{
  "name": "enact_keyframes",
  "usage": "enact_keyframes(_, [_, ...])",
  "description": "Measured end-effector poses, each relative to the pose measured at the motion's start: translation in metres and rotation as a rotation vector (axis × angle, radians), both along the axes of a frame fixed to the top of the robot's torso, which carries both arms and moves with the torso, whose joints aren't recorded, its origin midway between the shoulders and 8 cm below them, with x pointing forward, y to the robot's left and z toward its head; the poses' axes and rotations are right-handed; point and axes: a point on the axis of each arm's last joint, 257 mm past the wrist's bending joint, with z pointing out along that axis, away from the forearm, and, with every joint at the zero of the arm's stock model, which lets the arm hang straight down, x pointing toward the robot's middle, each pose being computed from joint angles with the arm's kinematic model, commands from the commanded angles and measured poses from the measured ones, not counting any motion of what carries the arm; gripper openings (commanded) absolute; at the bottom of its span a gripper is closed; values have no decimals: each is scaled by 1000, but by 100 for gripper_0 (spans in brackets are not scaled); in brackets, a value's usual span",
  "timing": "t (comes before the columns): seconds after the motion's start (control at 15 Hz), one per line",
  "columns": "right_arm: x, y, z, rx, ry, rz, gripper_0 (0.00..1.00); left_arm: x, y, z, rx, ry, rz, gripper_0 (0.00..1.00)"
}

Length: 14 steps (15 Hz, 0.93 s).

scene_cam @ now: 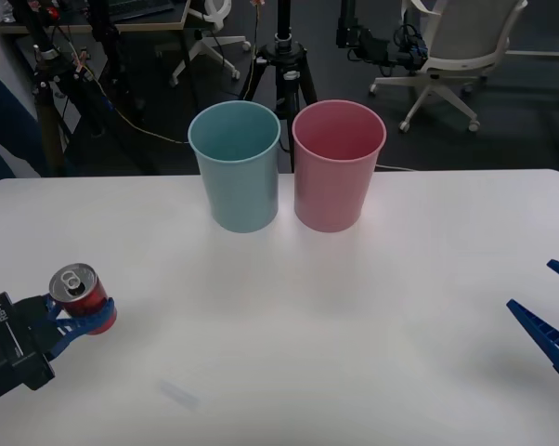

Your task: Grasp the object on the table and drop it into the matching bin: aluminum can to the light blue bin, PET bottle to the pink bin.

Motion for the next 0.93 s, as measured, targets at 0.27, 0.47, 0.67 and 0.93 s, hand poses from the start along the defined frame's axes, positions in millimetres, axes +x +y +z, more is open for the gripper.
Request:
enact_keyframes(0.27, [0, 0, 0, 0, 0, 0, 100, 17, -2, 50, -13, -48, -11, 0])
enact_keyframes(0.47, [0, 0, 0, 0, 0, 0, 100, 34, -5, 88, -13, -46, -44, 0])
enact_keyframes(0.67, [0, 0, 0, 0, 0, 0, 100, 57, -12, 120, -11, -23, -66, 0])
enact_keyframes(0.93, [0, 0, 0, 0, 0, 0, 100, 100, -31, 153, -47, -18, -77, 1])
